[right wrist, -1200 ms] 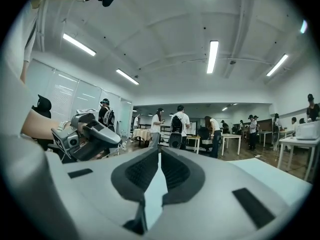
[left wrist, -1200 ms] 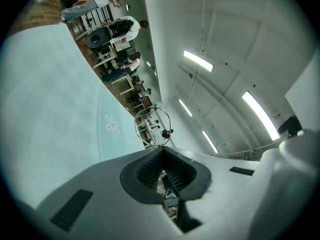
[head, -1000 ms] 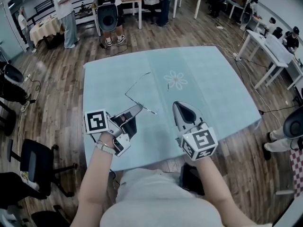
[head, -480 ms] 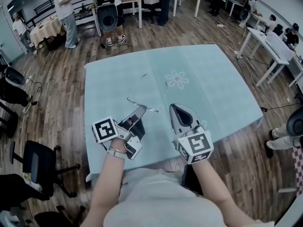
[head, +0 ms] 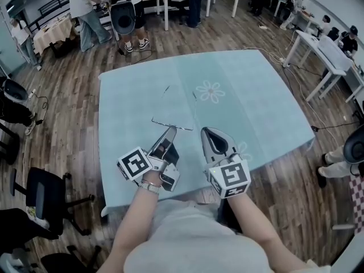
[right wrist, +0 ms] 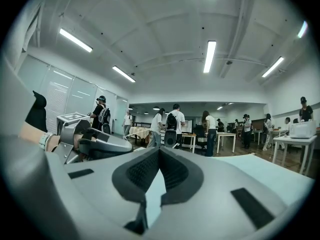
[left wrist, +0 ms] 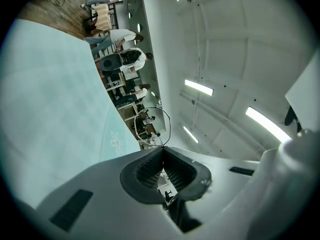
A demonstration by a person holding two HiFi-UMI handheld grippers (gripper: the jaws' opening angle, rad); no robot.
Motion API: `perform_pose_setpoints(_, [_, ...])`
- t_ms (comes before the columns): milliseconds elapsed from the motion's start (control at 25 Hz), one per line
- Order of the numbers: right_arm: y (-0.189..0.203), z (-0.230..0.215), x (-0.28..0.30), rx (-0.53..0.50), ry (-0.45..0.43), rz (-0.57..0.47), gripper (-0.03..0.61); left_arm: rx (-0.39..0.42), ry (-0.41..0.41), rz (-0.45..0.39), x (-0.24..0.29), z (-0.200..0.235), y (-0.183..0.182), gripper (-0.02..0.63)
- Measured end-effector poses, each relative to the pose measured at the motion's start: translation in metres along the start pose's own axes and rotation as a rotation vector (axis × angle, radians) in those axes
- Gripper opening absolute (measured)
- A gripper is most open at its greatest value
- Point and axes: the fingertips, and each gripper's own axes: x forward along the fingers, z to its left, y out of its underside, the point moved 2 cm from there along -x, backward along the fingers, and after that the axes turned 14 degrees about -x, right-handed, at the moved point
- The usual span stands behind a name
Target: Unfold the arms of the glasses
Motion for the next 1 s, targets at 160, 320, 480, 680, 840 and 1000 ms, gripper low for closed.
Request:
perform_pose_setpoints(160, [0.003, 0.001, -0.001, -0.005, -0.002, 0.008, 0.006, 0.001, 0.023, -0.052, -0.003, -0.002, 0.004, 0.008])
perform_pose_setpoints(320, [0.003, 0.001, 0.0, -0.003, -0.005, 0.009, 0.006, 0.012, 0.025, -0.069, -0.004, -0.004, 0.004, 0.008])
perform_pose_setpoints(480, [0.001, 0.002, 0.001, -0.005, -0.007, 0.009, 0.006, 0.044, 0.042, -0.066, -0.005, -0.009, 0.003, 0.008])
perform_pose_setpoints(680, [0.001, 0.001, 0.002, 0.009, -0.005, 0.01, 0.006, -0.004, 0.038, -0.07, -0.005, -0.008, 0.006, 0.008])
perform_pose_setpoints(840, [0.002, 0.002, 0.003, 0.012, -0.008, 0.01, 0.006, -0.005, 0.036, -0.076, -0.005, -0.008, 0.005, 0.008])
perform_pose_setpoints(1000, [0.003, 0.002, 0.003, 0.013, -0.006, 0.012, 0.006, 0.026, 0.031, -0.073, -0.005, -0.008, 0.004, 0.008])
